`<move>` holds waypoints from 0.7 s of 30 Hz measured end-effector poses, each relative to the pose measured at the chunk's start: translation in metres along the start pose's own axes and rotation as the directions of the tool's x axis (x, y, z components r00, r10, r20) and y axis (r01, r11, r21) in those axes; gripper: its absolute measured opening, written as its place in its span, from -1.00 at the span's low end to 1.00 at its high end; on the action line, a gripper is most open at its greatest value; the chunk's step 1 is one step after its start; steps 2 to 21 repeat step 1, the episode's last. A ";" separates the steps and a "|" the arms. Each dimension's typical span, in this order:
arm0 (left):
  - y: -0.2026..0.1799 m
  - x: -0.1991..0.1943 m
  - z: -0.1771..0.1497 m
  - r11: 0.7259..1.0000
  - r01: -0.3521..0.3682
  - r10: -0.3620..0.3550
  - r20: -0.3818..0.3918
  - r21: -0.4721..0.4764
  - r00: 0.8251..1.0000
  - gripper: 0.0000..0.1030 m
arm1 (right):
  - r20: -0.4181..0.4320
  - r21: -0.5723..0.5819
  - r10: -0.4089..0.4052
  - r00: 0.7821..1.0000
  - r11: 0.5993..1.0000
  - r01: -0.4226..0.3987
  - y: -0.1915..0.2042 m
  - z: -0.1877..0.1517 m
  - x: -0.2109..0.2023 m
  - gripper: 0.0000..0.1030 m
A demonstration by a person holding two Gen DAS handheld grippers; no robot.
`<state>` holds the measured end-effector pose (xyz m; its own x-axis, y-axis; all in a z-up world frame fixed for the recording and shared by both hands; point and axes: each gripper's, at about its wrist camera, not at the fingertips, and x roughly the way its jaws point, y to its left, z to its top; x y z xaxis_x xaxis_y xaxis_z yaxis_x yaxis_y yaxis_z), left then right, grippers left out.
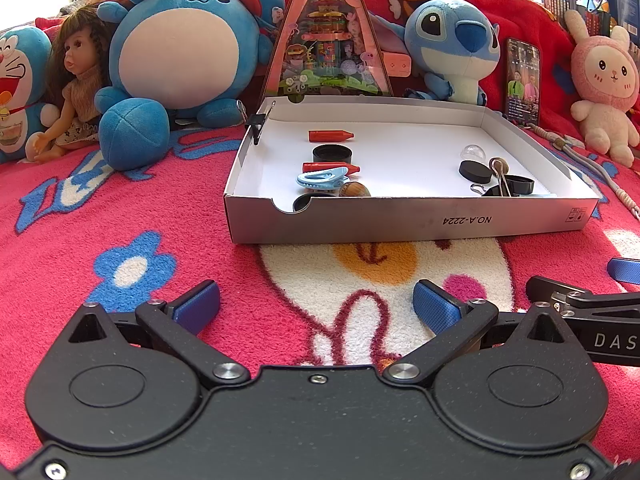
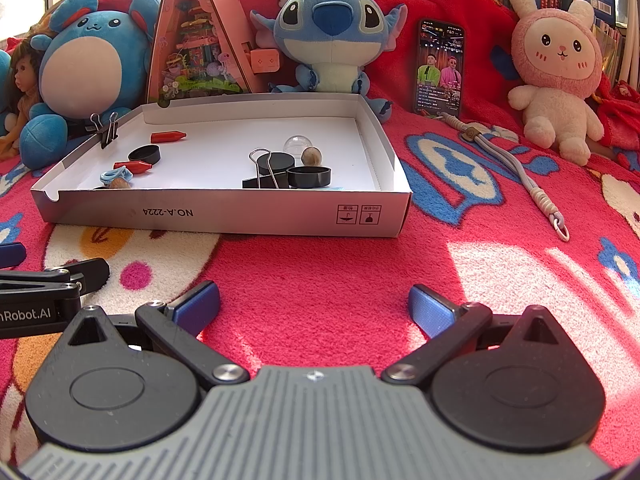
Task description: Organize rigid objects
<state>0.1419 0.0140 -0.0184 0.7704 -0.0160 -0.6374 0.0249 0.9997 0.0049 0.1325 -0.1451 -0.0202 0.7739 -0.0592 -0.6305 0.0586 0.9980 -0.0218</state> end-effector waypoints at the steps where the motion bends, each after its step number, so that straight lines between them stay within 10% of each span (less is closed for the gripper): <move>1: 0.000 0.000 0.000 1.000 0.000 0.000 0.000 0.000 1.000 1.00 | 0.000 0.000 0.000 1.000 1.000 0.000 0.000 0.000 0.000 1.00; 21: 0.000 0.000 0.000 1.000 0.000 0.000 0.000 0.000 1.000 1.00 | 0.000 0.000 0.000 1.000 1.000 0.000 0.000 0.000 0.000 1.00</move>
